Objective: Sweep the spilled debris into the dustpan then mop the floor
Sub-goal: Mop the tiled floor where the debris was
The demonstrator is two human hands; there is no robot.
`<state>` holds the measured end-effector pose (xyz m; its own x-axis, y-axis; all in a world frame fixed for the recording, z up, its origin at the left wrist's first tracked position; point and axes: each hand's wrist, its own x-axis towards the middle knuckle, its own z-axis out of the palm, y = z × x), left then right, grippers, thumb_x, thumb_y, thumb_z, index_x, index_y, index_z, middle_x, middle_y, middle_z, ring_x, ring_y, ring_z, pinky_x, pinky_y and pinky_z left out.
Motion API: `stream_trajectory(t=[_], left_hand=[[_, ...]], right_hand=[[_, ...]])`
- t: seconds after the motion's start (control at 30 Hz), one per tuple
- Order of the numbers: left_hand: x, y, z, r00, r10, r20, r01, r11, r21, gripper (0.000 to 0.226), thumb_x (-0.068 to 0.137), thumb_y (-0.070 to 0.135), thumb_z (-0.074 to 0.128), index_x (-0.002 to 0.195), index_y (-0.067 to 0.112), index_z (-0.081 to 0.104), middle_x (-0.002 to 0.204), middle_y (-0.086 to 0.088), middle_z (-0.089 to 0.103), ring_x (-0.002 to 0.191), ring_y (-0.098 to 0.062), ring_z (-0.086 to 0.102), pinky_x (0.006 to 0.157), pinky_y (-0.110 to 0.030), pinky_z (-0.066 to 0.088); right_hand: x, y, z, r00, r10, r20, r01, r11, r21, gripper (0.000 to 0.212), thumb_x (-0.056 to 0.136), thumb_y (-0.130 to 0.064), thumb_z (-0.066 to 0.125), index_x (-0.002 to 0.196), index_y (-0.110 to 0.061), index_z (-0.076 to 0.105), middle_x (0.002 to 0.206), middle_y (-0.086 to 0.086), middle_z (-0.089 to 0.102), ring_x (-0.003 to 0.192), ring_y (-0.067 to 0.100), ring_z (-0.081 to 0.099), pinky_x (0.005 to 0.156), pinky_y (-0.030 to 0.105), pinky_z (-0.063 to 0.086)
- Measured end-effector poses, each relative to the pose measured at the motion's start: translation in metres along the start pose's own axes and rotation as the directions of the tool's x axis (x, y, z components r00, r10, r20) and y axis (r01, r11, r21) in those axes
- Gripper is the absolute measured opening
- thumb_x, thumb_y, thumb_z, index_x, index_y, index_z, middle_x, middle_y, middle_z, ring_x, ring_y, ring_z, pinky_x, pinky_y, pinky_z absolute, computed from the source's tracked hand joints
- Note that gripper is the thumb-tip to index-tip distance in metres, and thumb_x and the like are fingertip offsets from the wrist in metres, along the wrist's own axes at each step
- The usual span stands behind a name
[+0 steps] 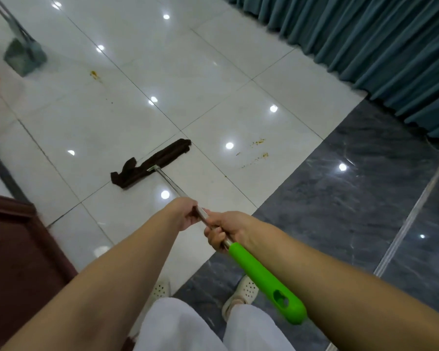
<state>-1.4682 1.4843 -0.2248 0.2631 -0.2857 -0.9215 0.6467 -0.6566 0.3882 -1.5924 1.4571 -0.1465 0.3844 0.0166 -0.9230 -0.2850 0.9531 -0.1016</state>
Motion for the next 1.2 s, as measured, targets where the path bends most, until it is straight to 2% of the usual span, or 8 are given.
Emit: stream_trajectory(t=[0.17, 0.4, 0.57, 0.73, 0.87, 0.97, 1.07, 1.2], left_hand=[[-0.014, -0.024, 0.092, 0.998, -0.033, 0.048, 0.032, 0.999, 0.004, 0.026, 0.1, 0.002, 0.033, 0.077, -0.002, 0.043, 0.065, -0.016, 0.052, 0.056, -0.022, 0.056, 0.057, -0.03, 0.052], [-0.04, -0.07, 0.215, 0.97, -0.121, 0.212, 0.109, 0.992, 0.066, 0.019, 0.098, -0.001, 0.027, 0.097, -0.011, 0.043, 0.078, -0.024, 0.056, 0.064, -0.03, 0.061, 0.043, -0.036, 0.053], [-0.053, -0.089, 0.274, 0.948, -0.174, 0.267, 0.158, 0.984, 0.081, 0.014, 0.098, -0.001, 0.027, 0.108, -0.005, 0.036, 0.087, -0.03, 0.056, 0.1, -0.043, 0.063, 0.053, -0.042, 0.055], [-0.054, -0.095, 0.307, 0.934, -0.187, 0.305, 0.156, 0.98, 0.123, 0.011, 0.101, 0.003, 0.028, 0.105, -0.004, 0.035, 0.085, -0.031, 0.06, 0.045, -0.032, 0.063, 0.059, -0.044, 0.053], [-0.049, -0.092, 0.325, 0.93, -0.16, 0.332, 0.122, 0.983, 0.135, 0.022, 0.101, 0.004, 0.026, 0.083, -0.004, 0.035, 0.121, -0.036, 0.055, 0.033, -0.028, 0.06, 0.079, -0.044, 0.049], [-0.045, -0.084, 0.33, 0.92, -0.166, 0.356, 0.113, 0.98, 0.166, 0.02, 0.102, 0.005, 0.027, 0.087, -0.004, 0.036, 0.099, -0.035, 0.064, 0.033, -0.029, 0.06, 0.077, -0.043, 0.051], [-0.046, -0.072, 0.327, 0.916, -0.15, 0.371, 0.092, 0.981, 0.171, 0.019, 0.102, 0.007, 0.029, 0.09, -0.004, 0.038, 0.075, -0.027, 0.059, 0.039, -0.028, 0.063, 0.053, -0.038, 0.057], [-0.049, -0.06, 0.324, 0.901, -0.149, 0.408, 0.094, 0.984, 0.151, 0.027, 0.103, 0.009, 0.028, 0.085, -0.007, 0.041, 0.057, -0.022, 0.064, 0.063, -0.029, 0.059, 0.081, -0.04, 0.05]], right_hand=[[-0.037, -0.021, -0.089, 1.0, 0.02, -0.014, -0.021, 0.996, -0.088, 0.03, 0.101, -0.01, 0.035, 0.104, -0.032, 0.054, 0.056, 0.003, 0.039, 0.025, 0.004, 0.031, 0.025, 0.009, 0.026], [-0.11, -0.026, -0.208, 0.997, -0.004, -0.083, -0.006, 0.993, -0.116, 0.039, 0.1, -0.007, 0.034, 0.107, -0.035, 0.06, 0.05, 0.002, 0.044, 0.027, 0.003, 0.035, 0.029, 0.007, 0.029], [-0.141, -0.021, -0.258, 0.988, -0.045, -0.15, 0.037, 0.998, -0.053, 0.044, 0.1, -0.005, 0.035, 0.129, -0.032, 0.054, 0.052, 0.003, 0.043, 0.027, 0.004, 0.035, 0.029, 0.006, 0.028], [-0.153, -0.019, -0.278, 0.974, -0.097, -0.206, 0.101, 0.995, 0.012, 0.047, 0.1, -0.004, 0.032, 0.135, -0.031, 0.049, 0.049, 0.003, 0.043, 0.027, 0.003, 0.033, 0.028, 0.006, 0.027], [-0.153, -0.024, -0.282, 0.96, -0.14, -0.245, 0.151, 0.988, 0.029, 0.053, 0.098, 0.0, 0.028, 0.138, -0.032, 0.044, 0.06, 0.005, 0.038, 0.026, 0.003, 0.032, 0.029, 0.006, 0.027], [-0.147, -0.03, -0.278, 0.942, -0.183, -0.282, 0.193, 0.981, 0.008, 0.053, 0.098, 0.0, 0.027, 0.138, -0.029, 0.044, 0.062, 0.005, 0.036, 0.025, 0.003, 0.031, 0.029, 0.006, 0.026], [-0.141, -0.037, -0.264, 0.915, -0.23, -0.33, 0.227, 0.973, -0.049, 0.051, 0.097, 0.001, 0.028, 0.136, -0.026, 0.046, 0.055, 0.004, 0.034, 0.024, 0.004, 0.029, 0.03, 0.005, 0.025], [-0.145, -0.044, -0.251, 0.894, -0.277, -0.352, 0.265, 0.961, -0.083, 0.05, 0.096, 0.005, 0.032, 0.139, -0.017, 0.043, 0.057, 0.004, 0.034, 0.024, 0.003, 0.029, 0.03, 0.006, 0.025]])
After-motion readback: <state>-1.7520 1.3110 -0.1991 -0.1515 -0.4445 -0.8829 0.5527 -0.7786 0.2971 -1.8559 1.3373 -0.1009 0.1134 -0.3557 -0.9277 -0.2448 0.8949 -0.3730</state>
